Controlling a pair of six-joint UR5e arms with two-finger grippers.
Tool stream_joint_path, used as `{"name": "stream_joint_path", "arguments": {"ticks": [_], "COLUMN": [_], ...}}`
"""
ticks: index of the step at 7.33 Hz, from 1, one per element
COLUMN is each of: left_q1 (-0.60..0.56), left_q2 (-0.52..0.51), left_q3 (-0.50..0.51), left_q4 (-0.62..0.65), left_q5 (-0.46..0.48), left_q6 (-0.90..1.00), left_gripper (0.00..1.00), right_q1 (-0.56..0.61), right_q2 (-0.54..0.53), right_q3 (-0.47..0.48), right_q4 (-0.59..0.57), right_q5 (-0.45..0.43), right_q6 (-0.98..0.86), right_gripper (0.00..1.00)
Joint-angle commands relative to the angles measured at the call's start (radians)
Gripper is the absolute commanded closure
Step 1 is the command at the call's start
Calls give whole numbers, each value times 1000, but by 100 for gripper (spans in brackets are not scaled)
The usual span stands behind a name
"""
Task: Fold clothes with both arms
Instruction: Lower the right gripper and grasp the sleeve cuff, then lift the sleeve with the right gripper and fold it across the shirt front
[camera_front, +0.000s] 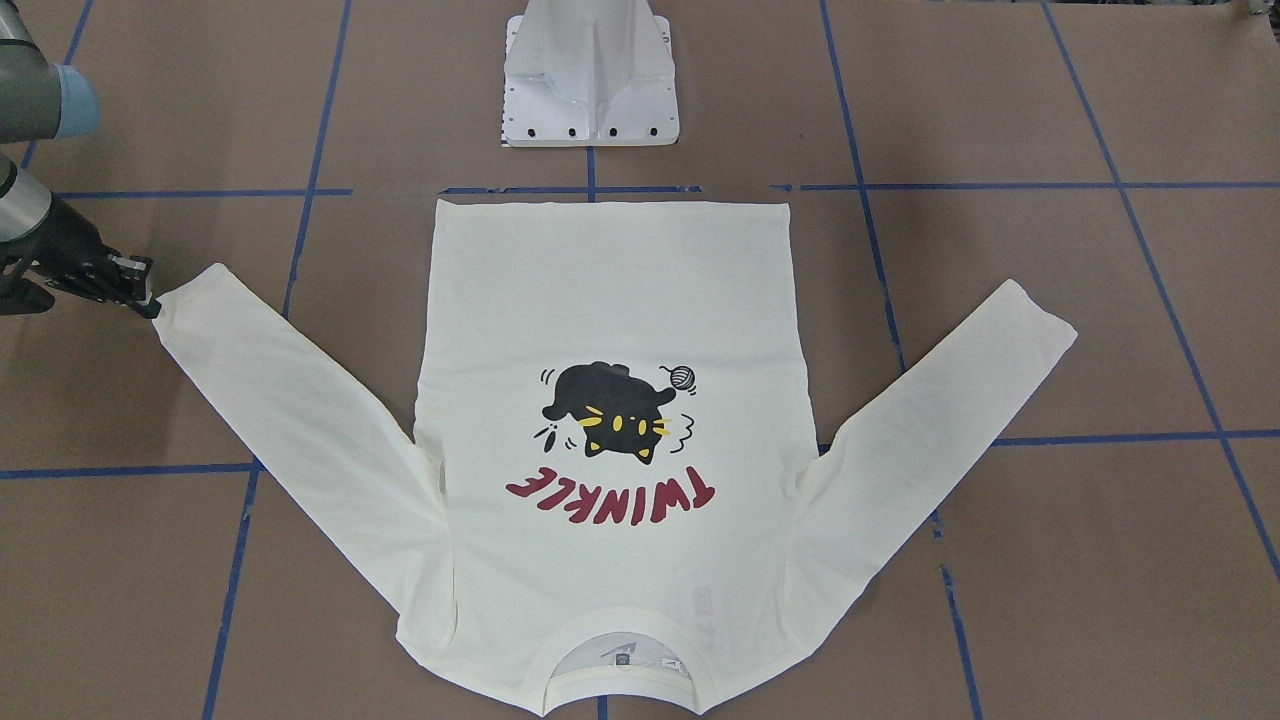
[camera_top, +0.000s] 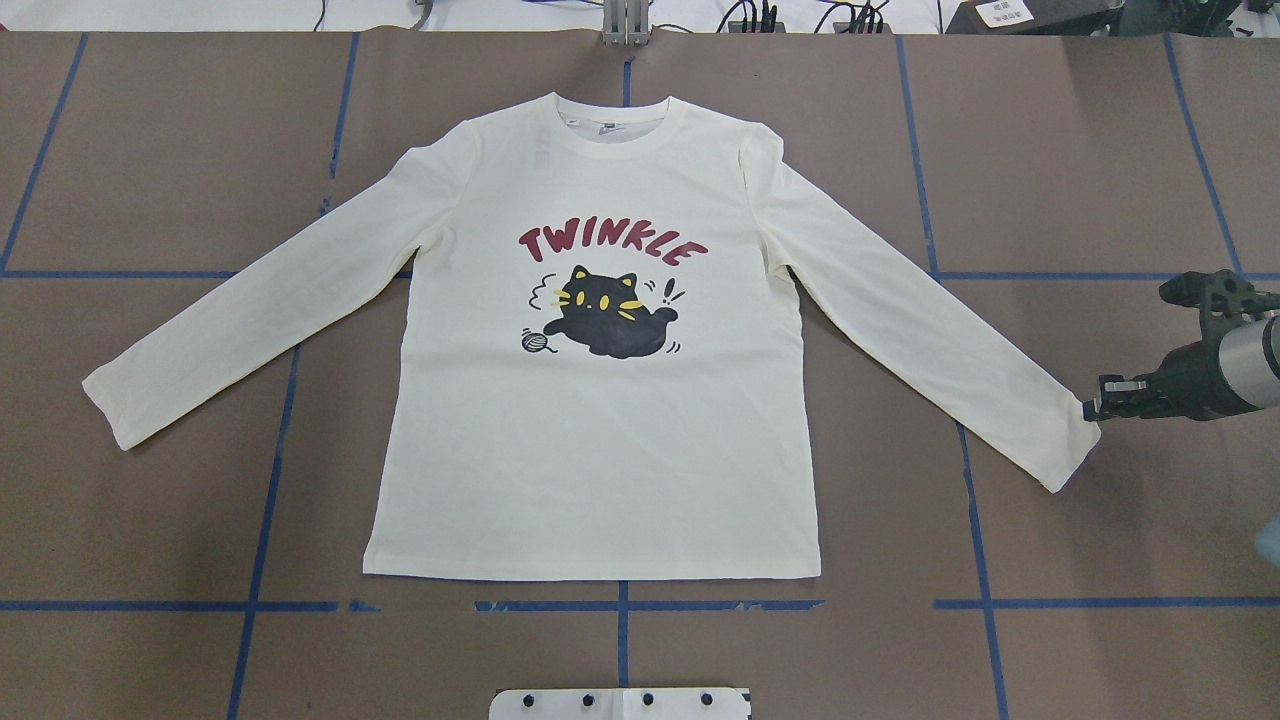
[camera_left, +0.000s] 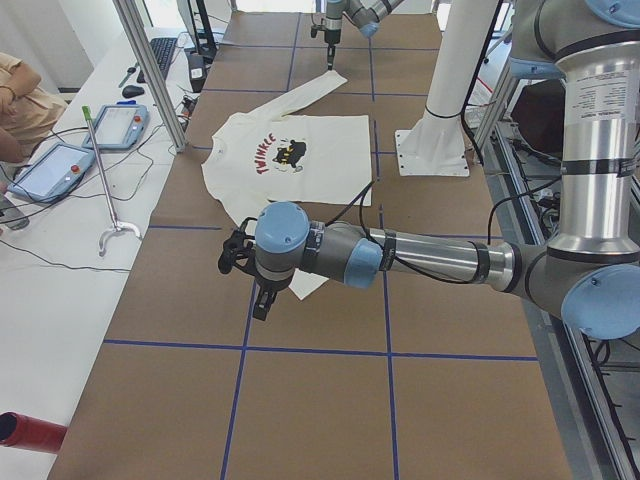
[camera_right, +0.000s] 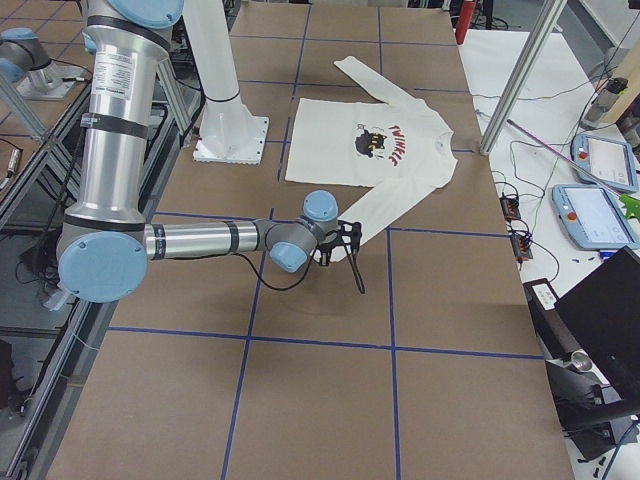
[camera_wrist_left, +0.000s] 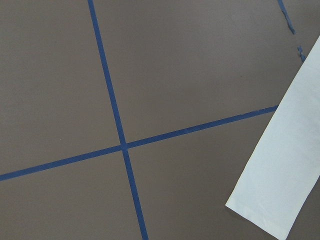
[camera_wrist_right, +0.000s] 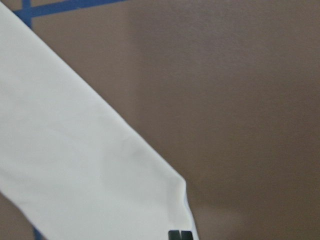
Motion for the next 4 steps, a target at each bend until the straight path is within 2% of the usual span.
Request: {"name": "stream_joint_path", "arguments": {"ticks": [1,3,4], "left_q1": [0,0,0], "left_q2": [-1,-2,-2], "left_q3": [-3,-25,-31], "left_q4": [0,2,2], "left_q5": [0,0,-2], "left_q6": [-2,-24,-31], "left_gripper": [0,0,0], "right_q1": [26,34,28], "right_q2": [189,598,767], "right_q3": [55,40,0], "right_q4": [-114,-531,-685], "right_q5": [108,114,100], "right_q6": [170,258,281], "right_gripper": [100,100,100]}}
